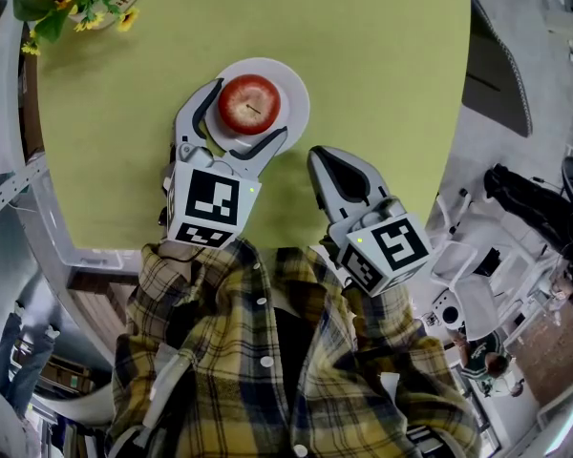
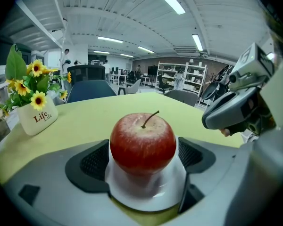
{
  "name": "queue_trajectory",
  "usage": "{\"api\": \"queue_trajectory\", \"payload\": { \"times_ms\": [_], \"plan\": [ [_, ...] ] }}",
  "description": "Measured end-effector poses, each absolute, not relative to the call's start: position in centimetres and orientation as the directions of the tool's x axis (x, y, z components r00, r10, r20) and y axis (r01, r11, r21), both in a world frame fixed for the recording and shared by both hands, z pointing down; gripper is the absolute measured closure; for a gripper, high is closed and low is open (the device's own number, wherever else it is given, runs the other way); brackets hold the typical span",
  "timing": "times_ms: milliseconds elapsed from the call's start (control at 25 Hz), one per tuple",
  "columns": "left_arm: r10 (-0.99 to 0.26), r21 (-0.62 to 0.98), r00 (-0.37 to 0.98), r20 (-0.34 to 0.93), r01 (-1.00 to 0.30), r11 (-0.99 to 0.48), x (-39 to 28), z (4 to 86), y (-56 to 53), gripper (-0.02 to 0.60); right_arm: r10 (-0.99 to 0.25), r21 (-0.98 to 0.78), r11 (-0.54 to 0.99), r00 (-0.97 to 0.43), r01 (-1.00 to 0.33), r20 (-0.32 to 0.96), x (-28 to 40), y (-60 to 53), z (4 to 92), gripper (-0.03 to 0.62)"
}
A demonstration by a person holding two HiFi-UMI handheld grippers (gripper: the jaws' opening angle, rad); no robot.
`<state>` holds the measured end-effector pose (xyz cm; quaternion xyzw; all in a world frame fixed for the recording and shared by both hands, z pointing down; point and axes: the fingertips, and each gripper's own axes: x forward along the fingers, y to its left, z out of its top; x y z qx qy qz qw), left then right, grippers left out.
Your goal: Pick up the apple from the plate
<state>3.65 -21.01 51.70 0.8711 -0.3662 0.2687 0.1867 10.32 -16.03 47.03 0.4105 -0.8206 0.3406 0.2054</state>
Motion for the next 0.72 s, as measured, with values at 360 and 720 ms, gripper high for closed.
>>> {"api": "queue_trajectory", "payload": {
  "times_ms": [360, 720],
  "plan": [
    [-0.544, 0.128, 0.584, 0.603, -0.744, -0.656, 3.50, 51.33, -21.25, 0.133, -0.524, -0.397, 0.436, -0.586, -0.808, 0.618, 10.20, -15.91, 47.15, 0.597],
    [-0.543, 0.131, 0.585, 0.603, -0.743, -0.656, 3.48, 51.35, -21.25, 0.164, -0.523, -0.394, 0.437, -0.584, -0.809, 0.620, 10.13, -16.31, 46.87, 0.597]
  ]
}}
